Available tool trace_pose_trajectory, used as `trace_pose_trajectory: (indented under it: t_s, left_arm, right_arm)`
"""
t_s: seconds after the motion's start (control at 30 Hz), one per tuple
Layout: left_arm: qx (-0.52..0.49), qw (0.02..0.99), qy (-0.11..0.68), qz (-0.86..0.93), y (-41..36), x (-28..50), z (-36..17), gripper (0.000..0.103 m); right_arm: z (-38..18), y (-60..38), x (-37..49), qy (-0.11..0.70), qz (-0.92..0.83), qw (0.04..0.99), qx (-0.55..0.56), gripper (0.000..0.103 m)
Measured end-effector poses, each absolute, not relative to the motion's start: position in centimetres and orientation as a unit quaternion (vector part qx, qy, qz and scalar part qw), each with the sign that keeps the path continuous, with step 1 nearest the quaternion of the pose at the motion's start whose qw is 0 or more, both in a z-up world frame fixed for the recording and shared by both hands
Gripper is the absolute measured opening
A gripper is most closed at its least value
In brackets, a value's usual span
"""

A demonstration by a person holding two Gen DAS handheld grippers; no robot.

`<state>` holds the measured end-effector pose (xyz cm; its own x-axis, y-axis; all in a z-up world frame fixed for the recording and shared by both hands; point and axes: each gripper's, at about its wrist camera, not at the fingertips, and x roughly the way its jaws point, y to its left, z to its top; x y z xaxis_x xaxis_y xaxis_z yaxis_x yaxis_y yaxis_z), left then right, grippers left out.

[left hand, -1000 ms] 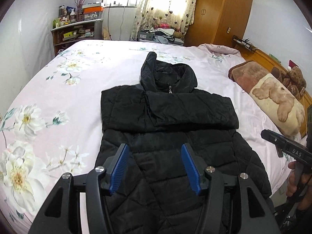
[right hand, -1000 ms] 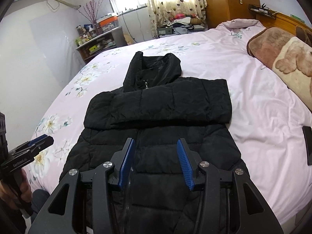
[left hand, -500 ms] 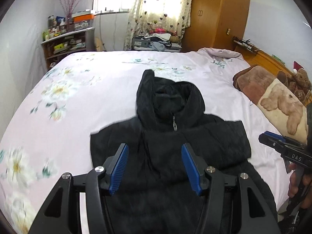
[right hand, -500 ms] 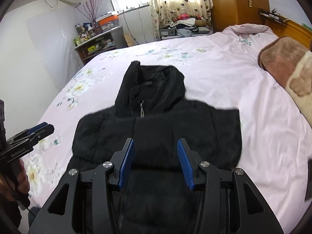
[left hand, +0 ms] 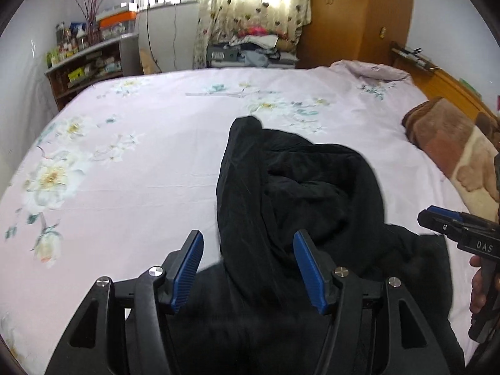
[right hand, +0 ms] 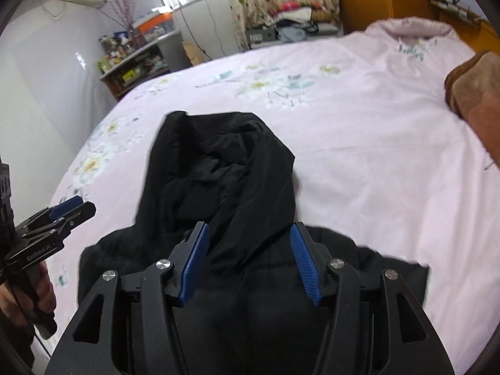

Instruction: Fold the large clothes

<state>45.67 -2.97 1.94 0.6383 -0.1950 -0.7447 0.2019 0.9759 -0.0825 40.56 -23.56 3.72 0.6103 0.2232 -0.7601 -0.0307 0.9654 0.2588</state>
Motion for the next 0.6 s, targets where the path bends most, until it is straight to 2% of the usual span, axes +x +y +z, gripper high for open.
trace_pose_trajectory:
  t_s: [0.27, 0.33, 0.4, 0.43, 0.47, 0.5, 0.6]
  left_arm:
    - [0.003, 0.896, 0.435, -0.092, -3.7, 52.9, -2.7, 0.062]
    - [-0.003, 0.897, 0.432, -0.088, -3.7, 53.9, -3.2, 0.058]
    - [-0.01, 0.898, 0.431, -0.089, -3.7, 54.4, -3.5, 0.019]
    - [-0.012, 0.897, 0.434, -0.087, -3.7, 54.5, -3.6, 0.014]
    - [-0.015, 0.897, 0.432, -0.089, -3.7, 54.4, -3.7, 0.008]
    - [-0.013, 0.9, 0.425, -0.092, -3.8, 54.0, -3.5, 0.004]
    - [-0.011, 0.91, 0.403, -0.097, -3.4, 52.3, -2.0, 0.001]
  right_arm:
    - [-0.3, -25.3, 48.4, 0.458, 0.054, 0.879, 0.117, 0.055]
    - [-1.0, -25.3, 50.0, 0.465, 0.047, 0.876, 0.118, 0.055]
    - [-1.7, -25.2, 51.1, 0.471, 0.044, 0.872, 0.122, 0.054]
    - [-1.9, -25.1, 51.4, 0.472, 0.048, 0.871, 0.128, 0.048]
    - [-2.0, -24.8, 51.4, 0.472, 0.057, 0.87, 0.13, 0.016]
    - [-1.9, -24.5, 51.4, 0.471, 0.058, 0.871, 0.128, 0.009]
    - [-0.3, -23.9, 49.8, 0.448, 0.069, 0.883, 0.122, 0.007]
